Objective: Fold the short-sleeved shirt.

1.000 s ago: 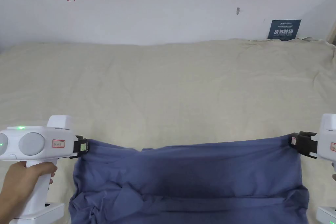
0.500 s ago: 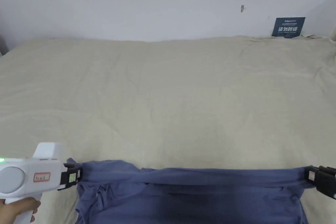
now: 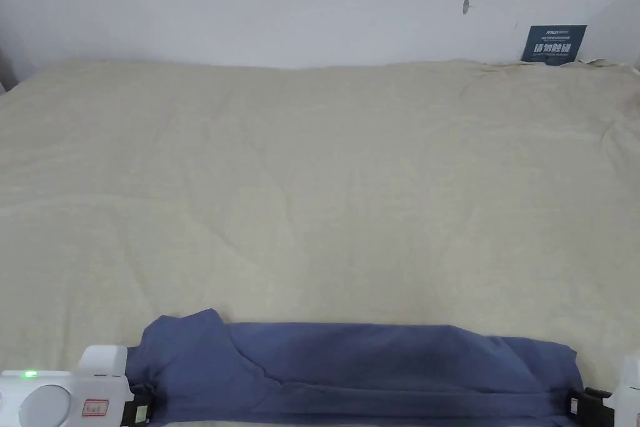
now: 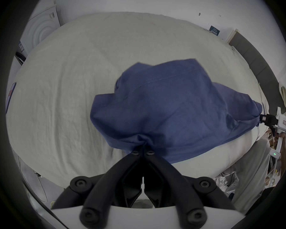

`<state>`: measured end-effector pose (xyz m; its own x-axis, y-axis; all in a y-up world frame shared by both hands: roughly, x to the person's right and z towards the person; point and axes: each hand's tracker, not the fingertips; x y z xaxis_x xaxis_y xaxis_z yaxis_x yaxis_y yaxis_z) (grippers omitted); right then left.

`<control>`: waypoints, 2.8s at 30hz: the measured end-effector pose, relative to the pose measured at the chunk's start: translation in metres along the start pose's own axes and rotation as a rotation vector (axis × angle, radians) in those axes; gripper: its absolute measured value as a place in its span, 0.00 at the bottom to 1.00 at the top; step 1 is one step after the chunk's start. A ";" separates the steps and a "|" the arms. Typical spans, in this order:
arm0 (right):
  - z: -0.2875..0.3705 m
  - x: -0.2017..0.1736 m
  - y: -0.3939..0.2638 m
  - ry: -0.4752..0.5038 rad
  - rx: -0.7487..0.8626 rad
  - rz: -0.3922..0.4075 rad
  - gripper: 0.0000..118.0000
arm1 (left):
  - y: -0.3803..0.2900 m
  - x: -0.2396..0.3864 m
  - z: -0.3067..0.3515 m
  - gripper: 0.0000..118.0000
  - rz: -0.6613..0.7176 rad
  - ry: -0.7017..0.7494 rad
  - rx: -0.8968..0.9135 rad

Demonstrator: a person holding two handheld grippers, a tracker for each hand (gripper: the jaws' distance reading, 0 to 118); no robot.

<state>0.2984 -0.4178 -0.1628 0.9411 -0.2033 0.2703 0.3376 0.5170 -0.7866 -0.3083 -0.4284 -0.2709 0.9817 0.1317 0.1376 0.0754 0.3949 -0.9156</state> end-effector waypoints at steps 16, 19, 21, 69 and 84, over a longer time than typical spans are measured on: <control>0.023 -0.016 0.006 -0.022 0.042 -0.021 0.43 | 0.000 0.013 0.023 0.22 0.055 0.008 0.070; 0.040 -0.024 0.016 -0.010 0.100 0.007 0.85 | 0.004 0.023 0.037 0.85 0.044 0.014 0.095; 0.054 -0.029 0.025 -0.006 0.161 0.039 0.86 | 0.008 0.027 0.046 0.97 0.044 0.016 0.134; 0.135 -0.114 0.069 -0.100 0.916 0.213 0.00 | 0.077 0.046 0.093 0.00 0.064 -0.302 0.489; 0.132 -0.113 0.069 -0.100 0.882 0.217 0.00 | 0.040 -0.024 0.036 0.39 0.166 -0.294 0.095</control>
<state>0.2178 -0.2490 -0.1746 0.9692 0.0241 0.2451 0.0075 0.9918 -0.1273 -0.3351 -0.3832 -0.2976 0.8858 0.4520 0.1053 -0.1115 0.4275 -0.8971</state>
